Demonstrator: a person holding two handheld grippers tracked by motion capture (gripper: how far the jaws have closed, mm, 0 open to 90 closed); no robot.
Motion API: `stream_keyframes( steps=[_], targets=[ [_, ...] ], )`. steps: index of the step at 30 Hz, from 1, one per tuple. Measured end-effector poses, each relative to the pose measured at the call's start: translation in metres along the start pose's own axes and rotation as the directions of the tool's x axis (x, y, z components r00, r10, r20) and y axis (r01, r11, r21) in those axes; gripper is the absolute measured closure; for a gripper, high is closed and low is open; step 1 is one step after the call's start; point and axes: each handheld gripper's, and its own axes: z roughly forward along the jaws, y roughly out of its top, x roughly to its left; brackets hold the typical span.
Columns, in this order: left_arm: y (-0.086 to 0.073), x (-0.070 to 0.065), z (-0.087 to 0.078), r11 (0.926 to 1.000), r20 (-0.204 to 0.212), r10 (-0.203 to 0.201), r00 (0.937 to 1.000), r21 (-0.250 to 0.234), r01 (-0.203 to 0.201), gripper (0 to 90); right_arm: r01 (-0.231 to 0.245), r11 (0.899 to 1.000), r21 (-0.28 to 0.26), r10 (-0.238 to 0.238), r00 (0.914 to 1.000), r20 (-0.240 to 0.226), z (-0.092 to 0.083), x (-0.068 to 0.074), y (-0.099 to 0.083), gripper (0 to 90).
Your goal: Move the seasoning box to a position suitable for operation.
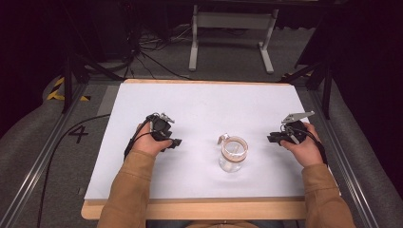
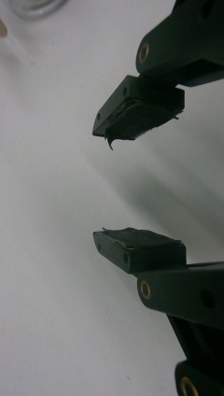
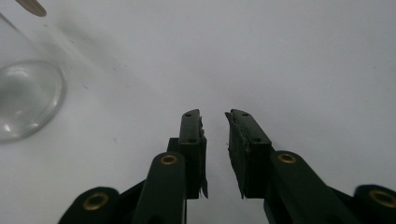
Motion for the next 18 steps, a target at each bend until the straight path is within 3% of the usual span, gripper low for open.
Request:
stream_keyframes(
  steps=[2,3,5,6,8,9,10,14,16,17,18],
  targets=[
    [0.000,-0.005,-0.003,0.9997,-0.007,0.019,0.9998,-0.014,-0.019,46.6,0.001,1.000,-0.016,-0.001,1.0000,0.009,-0.003,0.000,0.000,80.8],
    [0.000,-0.008,-0.005,0.9995,-0.004,0.024,0.9997,-0.022,-0.024,47.8,-0.044,0.999,-0.012,0.044,0.9990,-0.008,-0.004,0.000,-0.001,80.7],
    [0.002,-0.013,-0.011,0.9989,-0.001,0.041,0.9992,-0.024,-0.041,49.7,-0.039,0.999,-0.019,0.039,0.9992,0.001,-0.008,0.002,0.001,80.5],
    [0.005,-0.015,-0.014,0.9983,-0.010,0.053,0.9986,-0.026,-0.053,50.5,-0.012,1.000,-0.014,0.012,0.9999,0.009,-0.014,0.006,0.004,80.5],
    [0.009,-0.020,-0.020,0.9979,-0.005,0.039,0.9992,-0.051,-0.039,54.7,0.008,0.999,-0.035,-0.009,0.9998,-0.015,-0.019,0.011,0.007,80.9],
    [0.011,-0.022,-0.022,0.9977,0.010,0.039,0.9992,-0.056,-0.039,54.7,0.008,0.999,-0.035,-0.009,0.9998,-0.015,-0.019,0.011,0.007,80.9],
    [0.013,-0.026,-0.025,0.9967,0.048,0.026,0.9985,-0.078,-0.023,61.6,0.022,0.999,-0.042,-0.024,0.9993,-0.030,-0.023,0.014,0.009,80.9],
    [0.016,-0.029,-0.028,0.9944,0.071,0.039,0.9967,-0.101,-0.032,71.0,0.035,0.999,-0.030,-0.036,0.9987,-0.035,-0.024,0.016,0.010,83.5],
    [0.018,-0.031,-0.028,0.9931,0.068,0.071,0.9951,-0.097,-0.065,72.9,0.038,0.999,-0.028,-0.040,0.9983,-0.043,-0.023,0.017,0.010,83.8],
    [0.021,-0.035,-0.027,0.9894,0.083,0.111,0.9904,-0.104,-0.102,74.4,0.054,0.998,-0.018,-0.055,0.9966,-0.060,-0.021,0.020,0.010,83.9],
    [0.021,-0.035,-0.027,0.9894,0.083,0.111,0.9904,-0.104,-0.102,75.7,0.062,0.998,-0.017,-0.063,0.9958,-0.066,-0.021,0.022,0.010,83.9]
  ],
)
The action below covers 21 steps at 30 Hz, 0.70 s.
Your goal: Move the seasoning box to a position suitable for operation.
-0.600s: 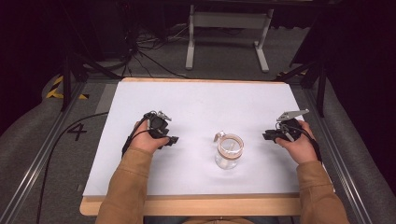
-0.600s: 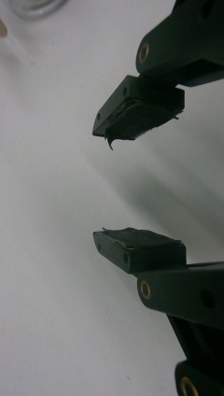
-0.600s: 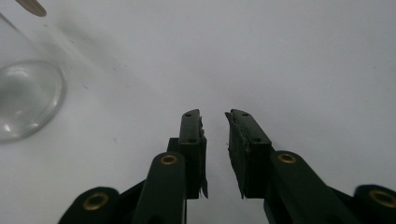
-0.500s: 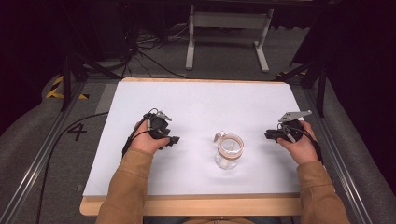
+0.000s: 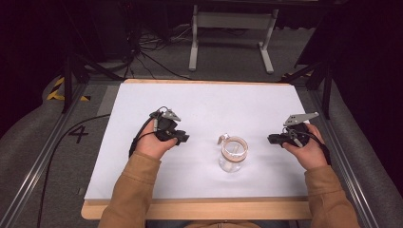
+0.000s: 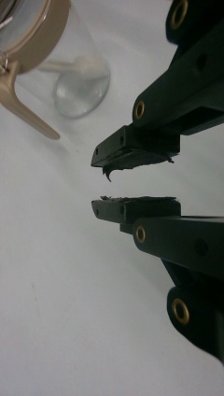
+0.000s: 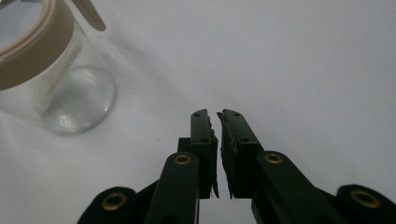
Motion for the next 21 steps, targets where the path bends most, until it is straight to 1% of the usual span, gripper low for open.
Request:
stream_keyframes(
  steps=[1,2,3,4,5,6,7,8,9,10,11,13,14,15,16,17,20,21],
  targets=[
    [0.002,-0.003,0.002,0.9998,0.012,0.013,0.9999,-0.017,-0.013,75.7,0.000,1.000,0.000,0.000,1.0000,0.000,0.000,0.000,0.000,83.9],
    [0.006,-0.008,0.006,0.9978,0.016,0.054,0.9984,-0.039,-0.053,80.8,0.002,1.000,-0.001,-0.002,0.9999,-0.016,0.000,0.003,0.000,84.5],
    [0.006,-0.008,0.006,0.9978,0.016,0.054,0.9984,-0.039,-0.053,82.5,0.002,1.000,-0.001,-0.002,0.9999,-0.016,0.000,0.003,0.000,84.5],
    [0.009,-0.010,0.008,0.9969,0.020,0.066,0.9976,-0.045,-0.065,83.9,0.011,1.000,0.003,-0.011,0.9996,-0.025,0.000,0.006,-0.002,84.2],
    [0.010,-0.013,0.011,0.9951,0.022,0.071,0.9972,-0.070,-0.070,83.9,0.011,1.000,0.003,-0.011,0.9996,-0.025,0.000,0.006,-0.002,84.2],
    [0.013,-0.017,0.017,0.9944,0.047,0.077,0.9959,-0.077,-0.073,84.8,0.016,1.000,0.008,-0.016,0.9994,-0.030,0.000,0.010,-0.003,83.9],
    [0.013,-0.017,0.017,0.9944,0.047,0.077,0.9959,-0.077,-0.073,85.0,0.016,1.000,0.008,-0.016,0.9994,-0.030,0.000,0.010,-0.003,83.9],
    [0.016,-0.019,0.024,0.9945,0.071,0.092,0.9932,-0.055,-0.089,85.4,0.016,1.000,0.008,-0.016,0.9992,-0.036,-0.002,0.012,-0.006,83.5],
    [0.016,-0.019,0.024,0.9945,0.071,0.092,0.9932,-0.055,-0.089,85.9,0.011,1.000,0.011,-0.011,0.9991,-0.040,-0.003,0.013,-0.007,83.4],
    [0.018,-0.022,0.031,0.9941,0.080,0.106,0.9911,-0.032,-0.104,86.7,0.008,1.000,0.010,-0.007,0.9990,-0.043,-0.004,0.014,-0.008,83.3],
    [0.018,-0.022,0.031,0.9941,0.080,0.106,0.9911,-0.032,-0.104,87.2,0.008,1.000,0.010,-0.007,0.9990,-0.043,-0.004,0.014,-0.008,83.3],
    [0.021,-0.026,0.039,0.9928,0.098,0.119,0.9881,-0.022,-0.118,87.5,0.006,1.000,0.008,-0.006,0.9991,-0.041,-0.006,0.016,-0.010,82.9],
    [0.025,-0.029,0.047,0.9906,0.100,0.137,0.9856,-0.018,-0.135,87.1,0.001,1.000,0.010,-0.001,0.9990,-0.044,-0.008,0.018,-0.012,82.9],
    [0.025,-0.029,0.047,0.9906,0.100,0.137,0.9856,-0.018,-0.135,86.5,0.001,1.000,0.010,-0.001,0.9990,-0.044,-0.008,0.018,-0.012,82.9],
    [0.026,-0.030,0.051,0.9902,0.101,0.140,0.9850,-0.019,-0.138,86.5,0.001,1.000,0.011,0.000,0.9990,-0.045,-0.009,0.020,-0.013,82.9],
    [0.027,-0.031,0.054,0.9906,0.103,0.137,0.9852,-0.013,-0.136,86.7,-0.002,1.000,0.015,0.002,0.9992,-0.039,-0.010,0.022,-0.016,82.6],
    [0.029,-0.034,0.066,0.9880,0.120,0.153,0.9808,0.002,-0.155,86.5,-0.005,1.000,0.016,0.006,0.9992,-0.040,-0.012,0.023,-0.019,82.5],
    [0.031,-0.035,0.072,0.9862,0.117,0.161,0.9799,0.017,-0.164,86.8,-0.004,1.000,0.017,0.005,0.9992,-0.040,-0.013,0.025,-0.021,82.1]
  ],
)
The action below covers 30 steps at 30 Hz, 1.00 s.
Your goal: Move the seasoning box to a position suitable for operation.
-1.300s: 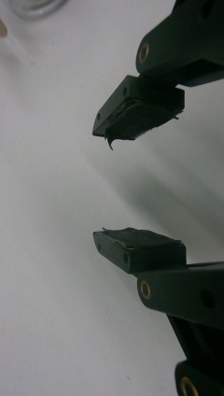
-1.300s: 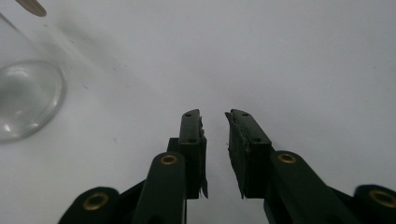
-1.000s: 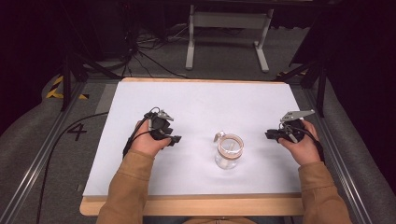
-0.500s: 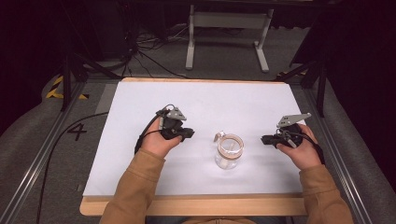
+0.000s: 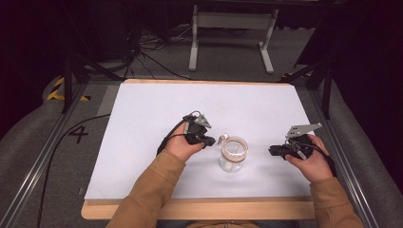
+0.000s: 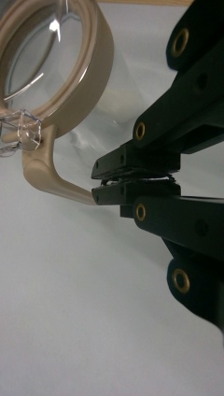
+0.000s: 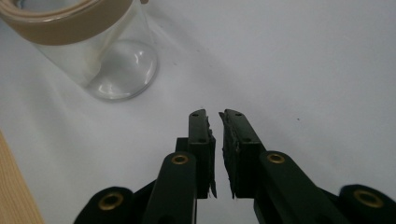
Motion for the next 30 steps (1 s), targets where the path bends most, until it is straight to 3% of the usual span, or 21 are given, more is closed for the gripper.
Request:
stream_keyframes(
  steps=[6,18,30],
  targets=[
    [0.003,0.001,0.011,1.0000,-0.002,-0.007,1.0000,0.001,0.007,89.1,-0.003,1.000,0.005,0.003,1.0000,0.001,-0.001,0.002,-0.005,81.8],
    [0.005,0.000,0.013,0.9997,-0.030,0.022,0.9993,0.008,-0.022,89.9,0.013,1.000,0.012,-0.013,0.9999,-0.002,0.001,0.008,-0.005,82.2],
    [0.016,0.007,0.028,0.9984,-0.033,0.032,0.9989,-0.046,-0.034,89.9,0.024,0.999,0.027,-0.024,0.9997,-0.004,0.006,0.022,-0.013,83.7]
  ],
)
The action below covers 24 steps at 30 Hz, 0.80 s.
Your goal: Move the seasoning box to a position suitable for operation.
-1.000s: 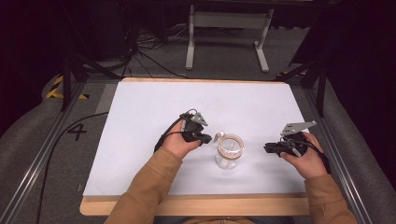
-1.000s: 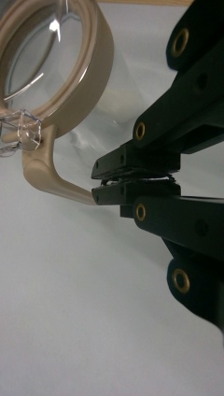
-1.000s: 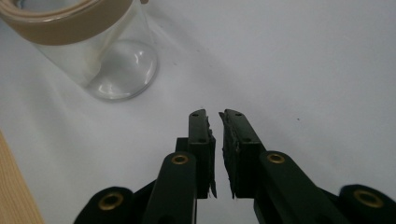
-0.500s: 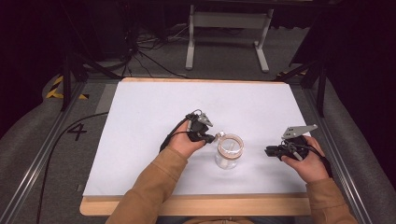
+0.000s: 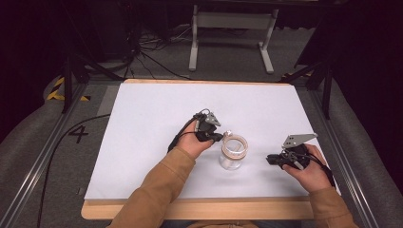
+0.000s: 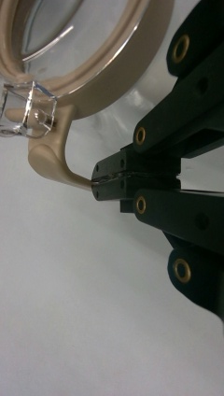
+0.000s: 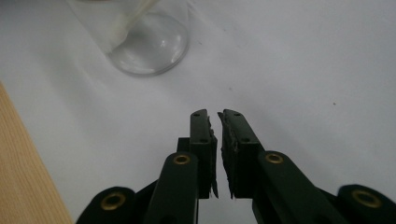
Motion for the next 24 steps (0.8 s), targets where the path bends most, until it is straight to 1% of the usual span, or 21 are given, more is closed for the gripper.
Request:
stream_keyframes(
  steps=[3,5,7,9,11,13,15,16,18,20,21,22,23,24],
  targets=[
    [0.003,0.002,0.006,1.0000,0.005,0.000,1.0000,-0.009,0.000,89.9,-0.010,1.000,-0.003,0.010,0.9999,0.010,-0.003,0.002,-0.004,84.2],
    [0.004,0.004,0.010,1.0000,0.007,0.005,1.0000,-0.003,-0.005,89.9,-0.014,1.000,-0.009,0.014,0.9998,0.017,-0.004,0.003,-0.007,85.5],
    [0.005,0.004,0.011,1.0000,0.011,-0.003,0.9999,0.000,0.003,89.9,-0.014,1.000,-0.007,0.014,0.9996,0.024,-0.004,0.005,-0.009,87.3],
    [0.004,0.005,0.009,1.0000,0.010,-0.006,0.9999,-0.007,0.006,89.9,-0.010,1.000,-0.013,0.010,0.9997,0.022,-0.002,0.006,-0.009,89.0],
    [0.004,0.006,0.003,0.9999,0.000,-0.015,0.9999,-0.008,0.015,89.9,-0.014,1.000,-0.024,0.015,0.9996,0.023,-0.001,0.007,-0.007,89.8],
    [0.002,0.009,-0.009,0.9990,0.001,-0.040,0.9992,-0.019,0.040,89.8,-0.015,0.999,-0.038,0.016,0.9994,0.030,0.001,0.007,-0.005,90.0],
    [0.001,0.010,-0.019,0.9986,-0.006,-0.051,0.9987,-0.012,0.051,89.7,-0.011,0.999,-0.045,0.012,0.9994,0.032,0.004,0.007,-0.001,90.0],
    [0.000,0.010,-0.025,0.9975,-0.009,-0.068,0.9976,-0.020,0.068,89.6,-0.010,0.999,-0.049,0.011,0.9997,0.024,0.007,0.008,0.001,90.0],
    [-0.003,0.011,-0.035,0.9956,-0.002,-0.090,0.9959,-0.025,0.090,88.6,-0.002,0.999,-0.054,0.002,1.0000,0.009,0.013,0.009,0.005,90.0],
    [-0.006,0.010,-0.045,0.9939,-0.013,-0.106,0.9942,-0.030,0.106,87.7,0.012,0.999,-0.052,-0.012,0.9999,-0.007,0.021,0.010,0.010,90.0],
    [-0.008,0.010,-0.049,0.9935,-0.014,-0.111,0.9937,-0.027,0.111,87.4,0.017,0.999,-0.051,-0.018,0.9997,-0.015,0.025,0.010,0.012,90.0],
    [-0.008,0.010,-0.049,0.9935,-0.014,-0.111,0.9937,-0.027,0.111,87.2,0.022,0.999,-0.050,-0.023,0.9995,-0.022,0.029,0.010,0.015,90.0],
    [-0.011,0.010,-0.055,0.9928,-0.018,-0.117,0.9930,-0.028,0.116,87.2,0.022,0.999,-0.050,-0.023,0.9995,-0.022,0.029,0.010,0.015,90.0],
    [-0.012,0.009,-0.058,0.9920,-0.016,-0.124,0.9921,-0.026,0.124,86.9,0.026,0.999,-0.045,-0.028,0.9989,-0.037,0.033,0.010,0.018,90.0]
  ],
)
